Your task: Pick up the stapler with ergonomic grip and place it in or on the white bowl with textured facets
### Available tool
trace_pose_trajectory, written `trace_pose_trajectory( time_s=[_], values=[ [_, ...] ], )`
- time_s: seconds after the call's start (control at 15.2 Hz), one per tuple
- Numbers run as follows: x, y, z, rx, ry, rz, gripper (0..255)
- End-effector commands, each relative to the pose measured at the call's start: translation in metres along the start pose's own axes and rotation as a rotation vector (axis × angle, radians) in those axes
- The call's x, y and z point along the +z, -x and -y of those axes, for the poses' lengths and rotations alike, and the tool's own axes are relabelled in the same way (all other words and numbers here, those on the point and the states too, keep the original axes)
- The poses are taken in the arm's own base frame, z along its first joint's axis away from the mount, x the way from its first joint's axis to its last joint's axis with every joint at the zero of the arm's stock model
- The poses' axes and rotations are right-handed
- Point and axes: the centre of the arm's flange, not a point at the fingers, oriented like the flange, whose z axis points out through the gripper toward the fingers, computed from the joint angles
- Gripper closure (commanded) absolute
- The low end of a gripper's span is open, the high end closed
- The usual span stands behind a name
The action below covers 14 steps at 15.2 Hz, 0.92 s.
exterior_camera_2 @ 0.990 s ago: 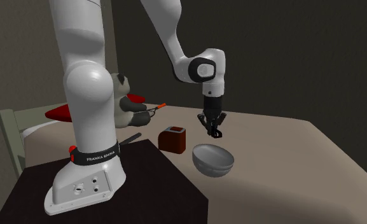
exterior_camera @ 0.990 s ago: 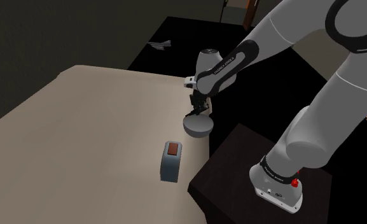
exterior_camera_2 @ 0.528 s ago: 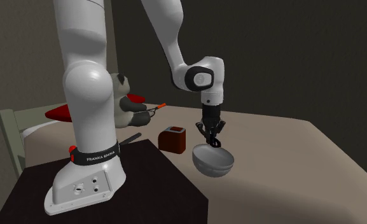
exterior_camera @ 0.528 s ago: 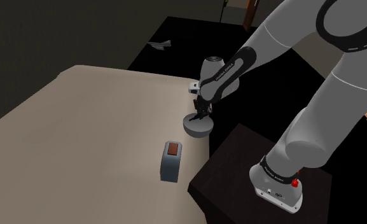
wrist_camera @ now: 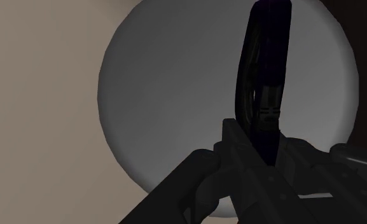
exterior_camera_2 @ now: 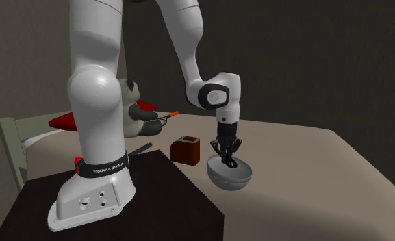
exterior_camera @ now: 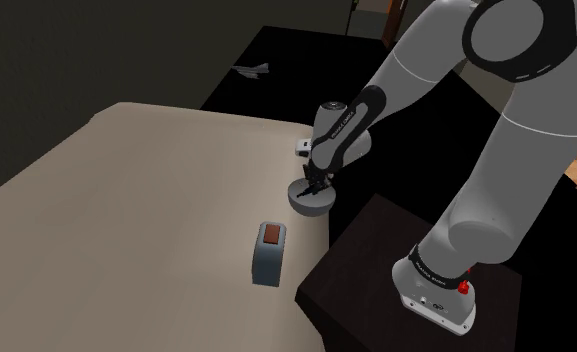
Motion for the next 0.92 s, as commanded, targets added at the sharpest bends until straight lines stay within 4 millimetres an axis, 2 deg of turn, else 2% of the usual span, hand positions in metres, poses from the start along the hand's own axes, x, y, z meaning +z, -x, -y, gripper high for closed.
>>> trace_pose_trajectory(
  time_s=[0.0, 0.33, 0.4, 0.73, 0.86],
  values=[
    [0.002, 0.000, 0.000, 0.000, 0.001, 0.000, 255],
    [0.002, 0.000, 0.000, 0.000, 0.001, 0.000, 255],
    [0.002, 0.000, 0.000, 0.000, 0.001, 0.000, 0],
    [0.002, 0.000, 0.000, 0.000, 0.001, 0.000, 0],
    [-0.025, 0.000, 0.000, 0.000, 0.001, 0.000, 0]
  ],
)
